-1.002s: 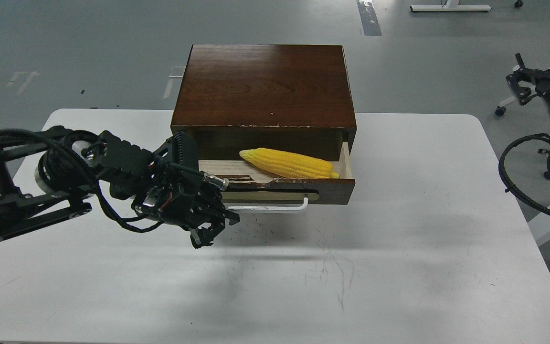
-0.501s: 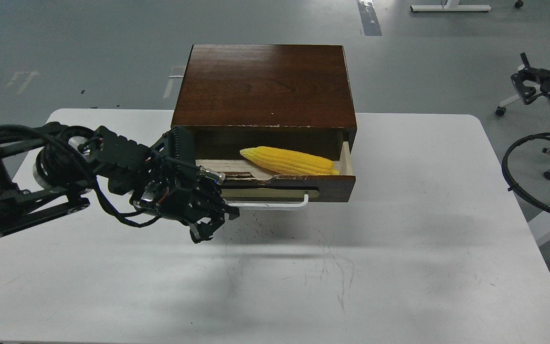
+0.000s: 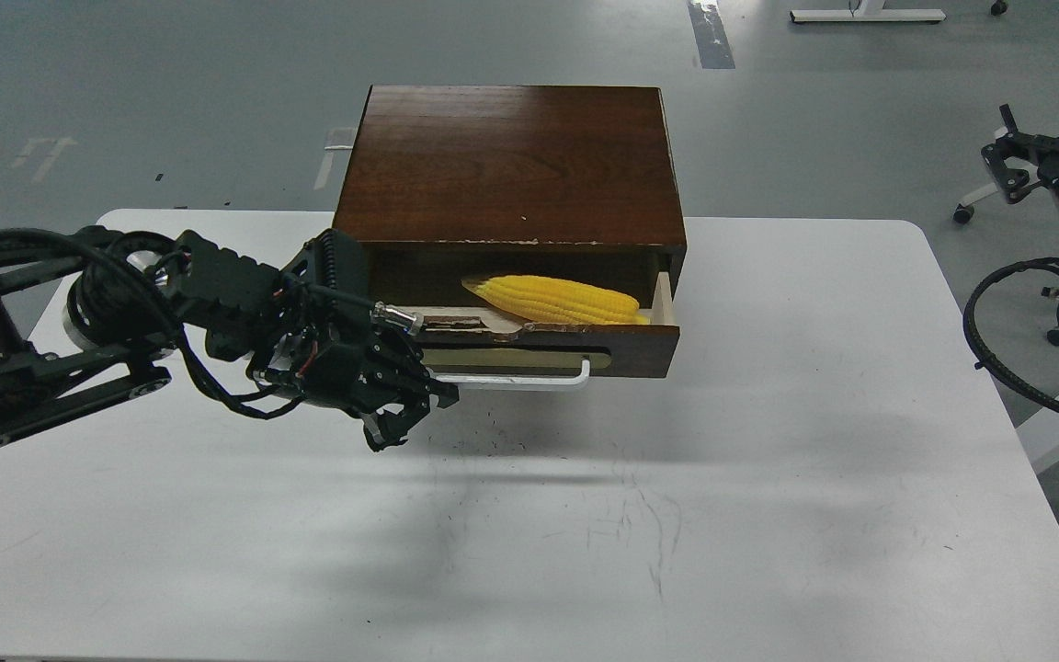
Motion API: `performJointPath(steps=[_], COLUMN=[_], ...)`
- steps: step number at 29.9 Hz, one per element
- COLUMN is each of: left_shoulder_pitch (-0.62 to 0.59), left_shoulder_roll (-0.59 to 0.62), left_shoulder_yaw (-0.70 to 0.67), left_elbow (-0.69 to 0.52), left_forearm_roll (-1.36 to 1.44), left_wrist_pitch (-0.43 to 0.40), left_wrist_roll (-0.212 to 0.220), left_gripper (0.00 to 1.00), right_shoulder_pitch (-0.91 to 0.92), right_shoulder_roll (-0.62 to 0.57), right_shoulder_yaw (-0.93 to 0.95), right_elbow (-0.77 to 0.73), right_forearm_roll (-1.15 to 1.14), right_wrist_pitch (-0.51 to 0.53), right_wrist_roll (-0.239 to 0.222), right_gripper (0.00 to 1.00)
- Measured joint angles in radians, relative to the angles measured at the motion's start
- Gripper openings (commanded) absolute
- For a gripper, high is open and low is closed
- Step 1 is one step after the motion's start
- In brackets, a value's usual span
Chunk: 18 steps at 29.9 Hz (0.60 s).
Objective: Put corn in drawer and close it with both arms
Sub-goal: 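Push the drawer front with the left hand into the box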
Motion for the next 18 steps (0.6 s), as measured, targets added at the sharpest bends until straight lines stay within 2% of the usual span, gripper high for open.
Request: performJointPath(steps=[18], left_shoulder_pitch=[-0.001], left_shoulder_roll=[-0.062], left_shoulder_yaw=[0.0], left_elbow=[0.154], left_forearm_roll=[0.001], left_wrist_pitch=[0.048], left_wrist_roll=[-0.002], left_gripper=[0.0], right_shoulder_pitch=[0.003], right_shoulder_roll=[-0.006], right_shoulder_yaw=[-0.004], right_elbow=[-0.004], right_forearm_roll=[-0.002], right_wrist_pitch=[0.0], right_wrist_roll=[0.0], right_gripper=[1.0])
